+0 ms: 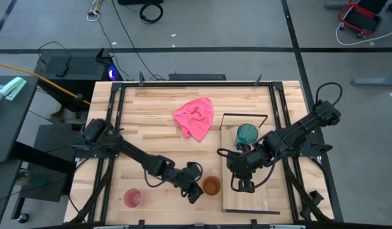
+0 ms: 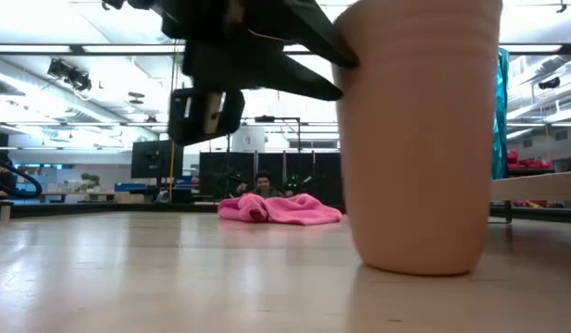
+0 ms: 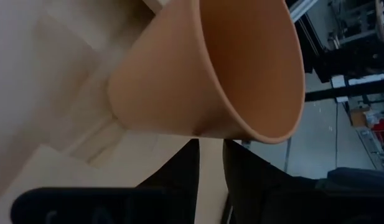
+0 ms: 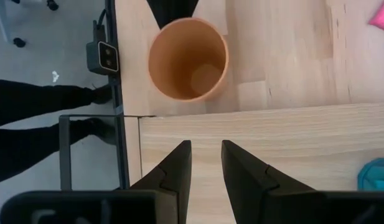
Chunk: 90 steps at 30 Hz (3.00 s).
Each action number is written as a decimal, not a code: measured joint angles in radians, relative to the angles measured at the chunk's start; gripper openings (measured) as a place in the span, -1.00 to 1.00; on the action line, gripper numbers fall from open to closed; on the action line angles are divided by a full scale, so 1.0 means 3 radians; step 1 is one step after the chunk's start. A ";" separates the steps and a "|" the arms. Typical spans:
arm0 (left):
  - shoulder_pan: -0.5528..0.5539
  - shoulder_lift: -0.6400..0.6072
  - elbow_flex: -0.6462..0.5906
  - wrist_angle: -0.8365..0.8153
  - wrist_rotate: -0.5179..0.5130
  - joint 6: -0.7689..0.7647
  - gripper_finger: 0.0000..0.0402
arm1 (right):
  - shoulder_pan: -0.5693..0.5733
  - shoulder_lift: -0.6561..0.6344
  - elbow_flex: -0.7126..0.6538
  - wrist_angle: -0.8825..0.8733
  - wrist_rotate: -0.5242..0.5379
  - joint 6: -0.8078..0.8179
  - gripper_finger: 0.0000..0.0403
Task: Stack small to large cups/mugs on shelf
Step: Put the yellow cup on the shelf
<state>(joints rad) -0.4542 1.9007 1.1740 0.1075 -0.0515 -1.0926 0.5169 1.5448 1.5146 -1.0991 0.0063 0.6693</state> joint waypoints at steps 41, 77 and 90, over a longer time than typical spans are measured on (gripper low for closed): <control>0.0874 -0.0673 -0.0004 -0.2315 -0.0139 0.0753 -0.66 | -0.0342 0.0440 -0.0003 -0.0023 -0.0200 0.0038 -0.52; 0.1395 -0.0699 -0.0003 -0.2267 -0.0076 0.0986 -0.61 | -0.0393 0.0742 0.0000 0.0327 -0.0087 -0.0181 -0.52; 0.1395 -0.0698 -0.0004 -0.2268 -0.0076 0.0984 -0.60 | -0.0405 0.0767 -0.0066 0.0338 -0.0098 -0.0211 -0.52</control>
<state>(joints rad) -0.0357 1.6913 1.1728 -0.5728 -0.0742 -0.7975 0.3955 1.7748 1.4949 -0.9976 -0.0231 0.6060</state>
